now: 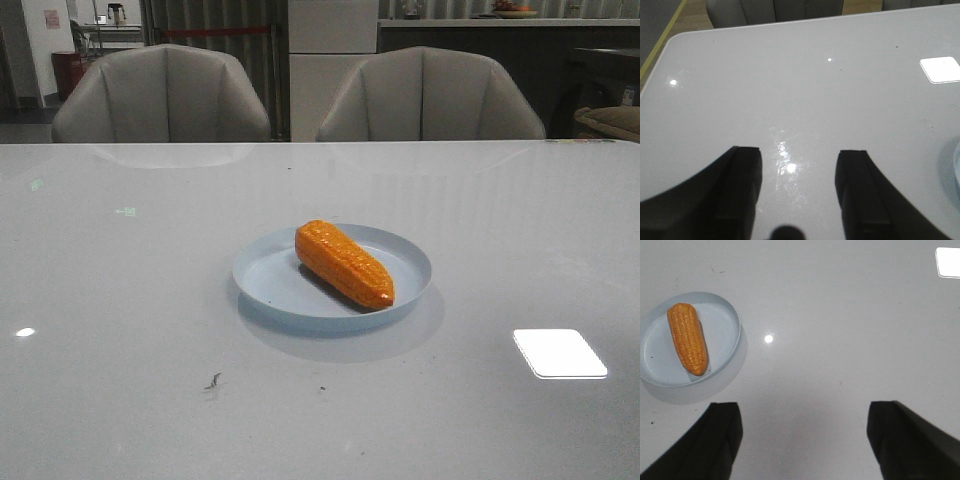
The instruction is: Place corn on plate with both arms
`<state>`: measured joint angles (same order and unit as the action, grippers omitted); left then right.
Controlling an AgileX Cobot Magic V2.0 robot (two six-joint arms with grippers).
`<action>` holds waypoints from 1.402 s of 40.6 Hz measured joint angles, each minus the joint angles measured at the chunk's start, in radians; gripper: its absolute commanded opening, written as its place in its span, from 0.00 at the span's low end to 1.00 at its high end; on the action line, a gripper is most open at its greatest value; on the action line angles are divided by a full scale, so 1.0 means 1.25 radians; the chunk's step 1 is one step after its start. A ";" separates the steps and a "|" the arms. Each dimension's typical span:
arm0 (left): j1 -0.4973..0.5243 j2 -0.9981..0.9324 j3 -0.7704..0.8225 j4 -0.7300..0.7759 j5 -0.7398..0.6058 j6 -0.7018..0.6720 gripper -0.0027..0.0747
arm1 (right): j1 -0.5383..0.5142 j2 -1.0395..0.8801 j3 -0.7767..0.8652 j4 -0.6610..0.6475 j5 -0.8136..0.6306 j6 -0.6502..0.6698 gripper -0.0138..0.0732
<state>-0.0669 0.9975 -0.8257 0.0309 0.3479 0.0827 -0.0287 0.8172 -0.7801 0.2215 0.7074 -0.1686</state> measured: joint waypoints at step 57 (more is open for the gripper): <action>0.000 -0.501 0.349 -0.044 -0.151 0.000 0.16 | 0.000 0.000 0.000 0.001 -0.002 -0.002 0.87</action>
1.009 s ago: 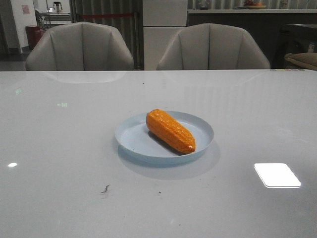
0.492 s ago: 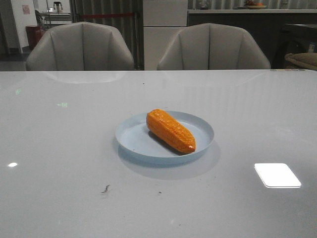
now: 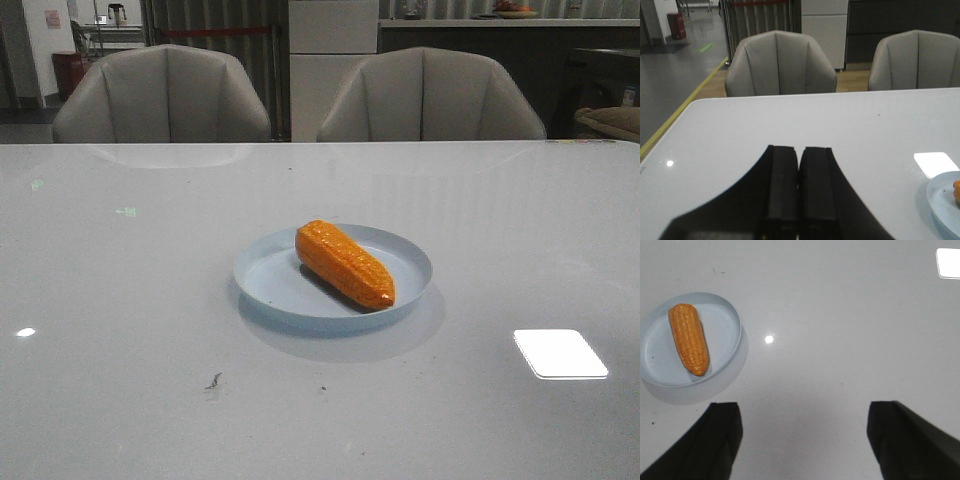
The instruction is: Place corn on plate with both arms
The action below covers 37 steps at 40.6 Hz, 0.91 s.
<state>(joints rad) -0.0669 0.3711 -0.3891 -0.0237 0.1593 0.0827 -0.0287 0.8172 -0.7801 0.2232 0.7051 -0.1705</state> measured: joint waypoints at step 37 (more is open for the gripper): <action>0.000 -0.303 0.319 0.000 -0.058 0.000 0.16 | 0.000 0.000 0.000 0.001 0.000 -0.002 0.87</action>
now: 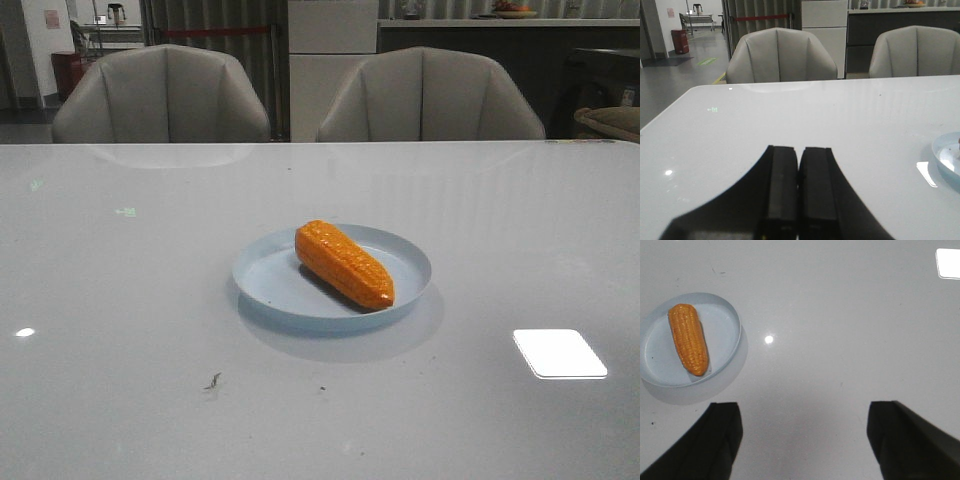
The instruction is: Place corn on plate with both arms
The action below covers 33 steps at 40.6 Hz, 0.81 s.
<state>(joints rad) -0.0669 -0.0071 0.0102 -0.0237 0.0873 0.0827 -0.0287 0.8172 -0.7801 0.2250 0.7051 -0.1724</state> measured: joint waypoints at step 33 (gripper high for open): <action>0.001 0.000 0.000 0.002 0.042 0.000 0.16 | 0.000 0.000 0.000 0.000 0.000 -0.001 0.87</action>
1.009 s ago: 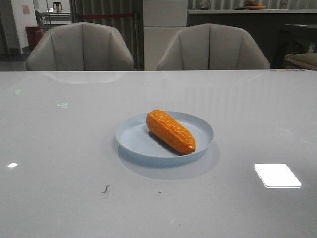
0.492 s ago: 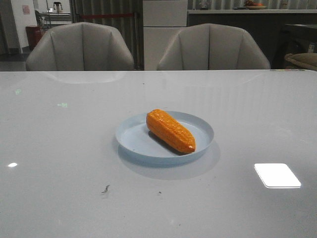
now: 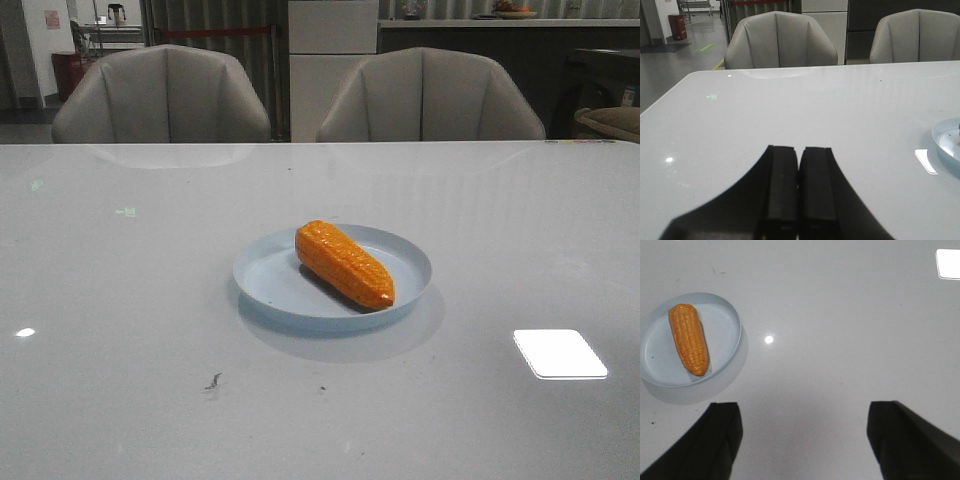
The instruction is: Place corn on plate with both arms
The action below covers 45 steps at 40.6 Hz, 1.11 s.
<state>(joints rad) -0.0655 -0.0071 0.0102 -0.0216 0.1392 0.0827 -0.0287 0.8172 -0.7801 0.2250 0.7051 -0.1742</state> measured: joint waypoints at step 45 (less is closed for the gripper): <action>0.000 0.000 0.000 0.000 0.003 0.000 0.16 | 0.008 -0.661 0.647 -0.033 -0.454 0.122 0.22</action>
<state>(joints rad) -0.0655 -0.0071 0.0102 -0.0216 0.1424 0.0827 -0.0188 -0.0088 0.0290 0.1832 0.1376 -0.0221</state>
